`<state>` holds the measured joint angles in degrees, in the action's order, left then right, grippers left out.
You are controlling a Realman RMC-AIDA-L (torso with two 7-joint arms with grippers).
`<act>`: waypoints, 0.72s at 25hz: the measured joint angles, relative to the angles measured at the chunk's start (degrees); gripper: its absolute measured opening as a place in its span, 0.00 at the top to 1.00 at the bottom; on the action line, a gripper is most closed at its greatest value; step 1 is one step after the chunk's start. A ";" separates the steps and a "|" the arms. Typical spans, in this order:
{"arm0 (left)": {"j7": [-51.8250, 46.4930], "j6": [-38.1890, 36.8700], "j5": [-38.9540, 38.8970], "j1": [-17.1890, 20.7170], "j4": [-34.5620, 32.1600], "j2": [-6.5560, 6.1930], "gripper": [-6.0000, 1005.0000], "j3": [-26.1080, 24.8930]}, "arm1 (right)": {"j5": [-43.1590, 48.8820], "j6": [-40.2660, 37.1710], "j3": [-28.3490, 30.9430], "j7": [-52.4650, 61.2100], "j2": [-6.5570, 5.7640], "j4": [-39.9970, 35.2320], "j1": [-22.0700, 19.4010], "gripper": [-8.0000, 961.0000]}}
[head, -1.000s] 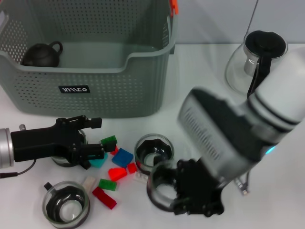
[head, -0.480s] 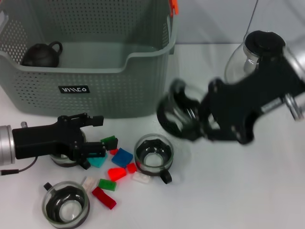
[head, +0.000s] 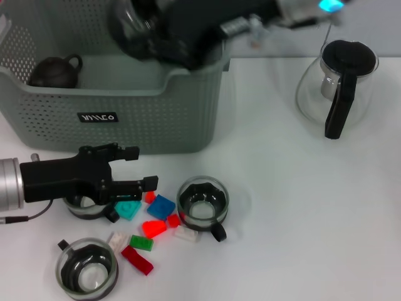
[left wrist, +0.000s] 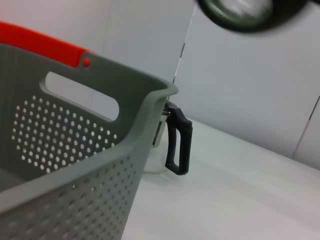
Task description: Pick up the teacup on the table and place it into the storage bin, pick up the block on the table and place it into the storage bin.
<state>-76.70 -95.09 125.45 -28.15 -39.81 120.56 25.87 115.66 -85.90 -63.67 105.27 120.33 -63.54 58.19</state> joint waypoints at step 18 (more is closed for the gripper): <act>0.31 -0.40 -0.04 -1.12 0.00 0.07 0.14 0.40 | -1.53 57.46 -20.87 -0.82 1.01 36.47 14.77 0.93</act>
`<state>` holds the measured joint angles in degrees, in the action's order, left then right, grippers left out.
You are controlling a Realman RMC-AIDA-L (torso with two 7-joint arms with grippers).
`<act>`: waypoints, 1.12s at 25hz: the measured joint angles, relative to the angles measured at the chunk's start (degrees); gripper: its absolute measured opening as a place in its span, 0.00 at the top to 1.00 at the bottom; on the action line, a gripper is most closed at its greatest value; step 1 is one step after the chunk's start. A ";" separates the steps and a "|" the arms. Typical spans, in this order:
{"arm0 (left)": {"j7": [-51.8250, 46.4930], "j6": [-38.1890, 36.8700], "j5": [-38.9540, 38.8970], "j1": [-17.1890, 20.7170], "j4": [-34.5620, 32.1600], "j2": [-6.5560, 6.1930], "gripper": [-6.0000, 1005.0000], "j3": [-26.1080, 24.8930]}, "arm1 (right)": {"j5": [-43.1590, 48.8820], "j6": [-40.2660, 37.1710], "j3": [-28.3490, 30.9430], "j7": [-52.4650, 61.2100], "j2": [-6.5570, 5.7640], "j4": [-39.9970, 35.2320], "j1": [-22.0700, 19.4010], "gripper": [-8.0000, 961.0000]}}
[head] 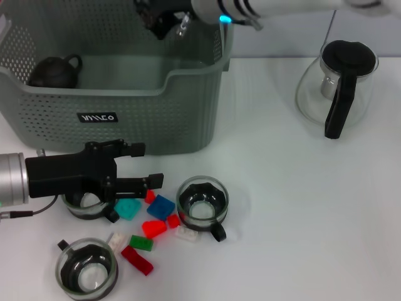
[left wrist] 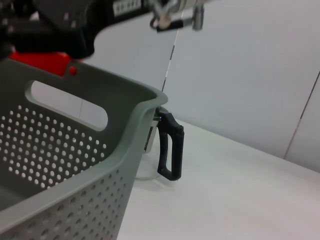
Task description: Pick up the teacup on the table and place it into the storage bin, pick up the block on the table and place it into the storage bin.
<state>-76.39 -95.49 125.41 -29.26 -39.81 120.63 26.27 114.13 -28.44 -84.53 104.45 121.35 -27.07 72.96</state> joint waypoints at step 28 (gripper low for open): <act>0.10 -0.14 0.00 0.00 0.00 0.13 0.14 0.00 | -5.50 4.95 -10.54 0.05 0.19 1.91 -3.02 0.91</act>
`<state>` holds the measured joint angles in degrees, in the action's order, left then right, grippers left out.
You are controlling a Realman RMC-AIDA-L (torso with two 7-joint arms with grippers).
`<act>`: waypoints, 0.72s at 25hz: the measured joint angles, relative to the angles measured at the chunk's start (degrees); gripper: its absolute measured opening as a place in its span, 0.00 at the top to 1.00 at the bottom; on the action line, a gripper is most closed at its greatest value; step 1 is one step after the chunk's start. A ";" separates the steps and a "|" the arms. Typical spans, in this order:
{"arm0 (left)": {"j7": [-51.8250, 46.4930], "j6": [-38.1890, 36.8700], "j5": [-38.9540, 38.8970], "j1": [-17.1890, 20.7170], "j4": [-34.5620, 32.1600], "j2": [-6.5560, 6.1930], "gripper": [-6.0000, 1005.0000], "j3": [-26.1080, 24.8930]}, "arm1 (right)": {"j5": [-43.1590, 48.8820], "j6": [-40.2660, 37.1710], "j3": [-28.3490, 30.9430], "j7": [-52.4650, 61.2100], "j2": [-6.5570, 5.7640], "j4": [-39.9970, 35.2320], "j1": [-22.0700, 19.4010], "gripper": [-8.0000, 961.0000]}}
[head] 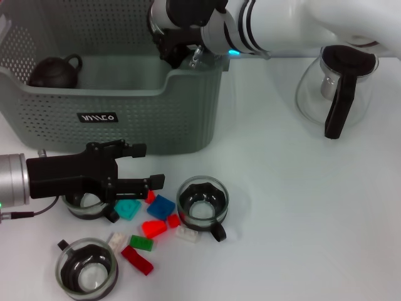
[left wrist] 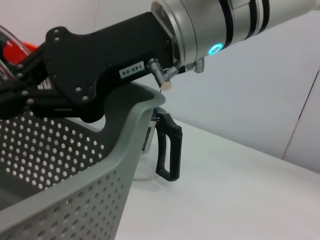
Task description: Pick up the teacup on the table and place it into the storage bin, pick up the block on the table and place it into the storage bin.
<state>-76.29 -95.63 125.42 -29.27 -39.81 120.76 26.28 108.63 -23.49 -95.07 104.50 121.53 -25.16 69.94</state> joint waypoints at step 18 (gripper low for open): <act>0.00 0.04 0.00 0.08 0.00 0.00 0.14 0.00 | -0.09 -0.57 -1.15 0.60 -0.15 -0.77 -0.42 0.85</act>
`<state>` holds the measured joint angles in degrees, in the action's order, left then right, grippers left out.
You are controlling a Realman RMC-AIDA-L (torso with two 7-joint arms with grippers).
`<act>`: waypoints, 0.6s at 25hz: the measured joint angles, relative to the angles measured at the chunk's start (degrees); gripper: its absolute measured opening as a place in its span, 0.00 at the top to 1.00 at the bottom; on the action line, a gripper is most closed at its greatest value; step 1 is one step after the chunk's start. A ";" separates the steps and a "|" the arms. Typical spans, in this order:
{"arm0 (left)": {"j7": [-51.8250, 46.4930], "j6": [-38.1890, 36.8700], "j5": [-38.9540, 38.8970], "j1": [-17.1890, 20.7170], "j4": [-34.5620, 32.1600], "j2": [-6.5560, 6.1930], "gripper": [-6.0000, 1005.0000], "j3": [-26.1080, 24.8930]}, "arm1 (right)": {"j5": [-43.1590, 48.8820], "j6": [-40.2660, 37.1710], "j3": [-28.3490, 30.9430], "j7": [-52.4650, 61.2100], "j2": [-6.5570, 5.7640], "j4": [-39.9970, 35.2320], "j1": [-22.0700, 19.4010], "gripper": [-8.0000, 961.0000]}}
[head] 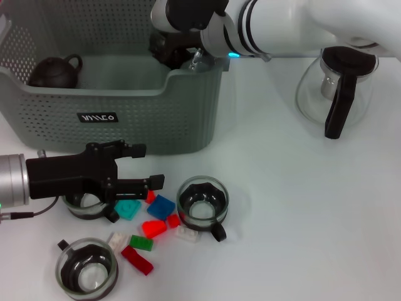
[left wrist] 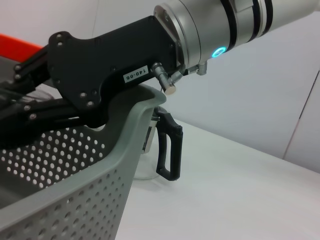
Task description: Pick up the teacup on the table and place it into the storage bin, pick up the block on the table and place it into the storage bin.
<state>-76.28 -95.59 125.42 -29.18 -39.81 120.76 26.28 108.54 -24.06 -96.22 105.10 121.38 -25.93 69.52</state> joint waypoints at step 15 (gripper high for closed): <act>-0.37 -0.56 0.14 0.33 -0.07 -0.01 0.14 -0.01 | 0.03 -1.44 4.02 0.18 -0.85 -18.35 -8.24 0.26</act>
<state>-76.65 -96.16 125.56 -28.85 -39.88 120.76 26.27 108.57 -25.50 -92.21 105.28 120.54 -44.28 61.28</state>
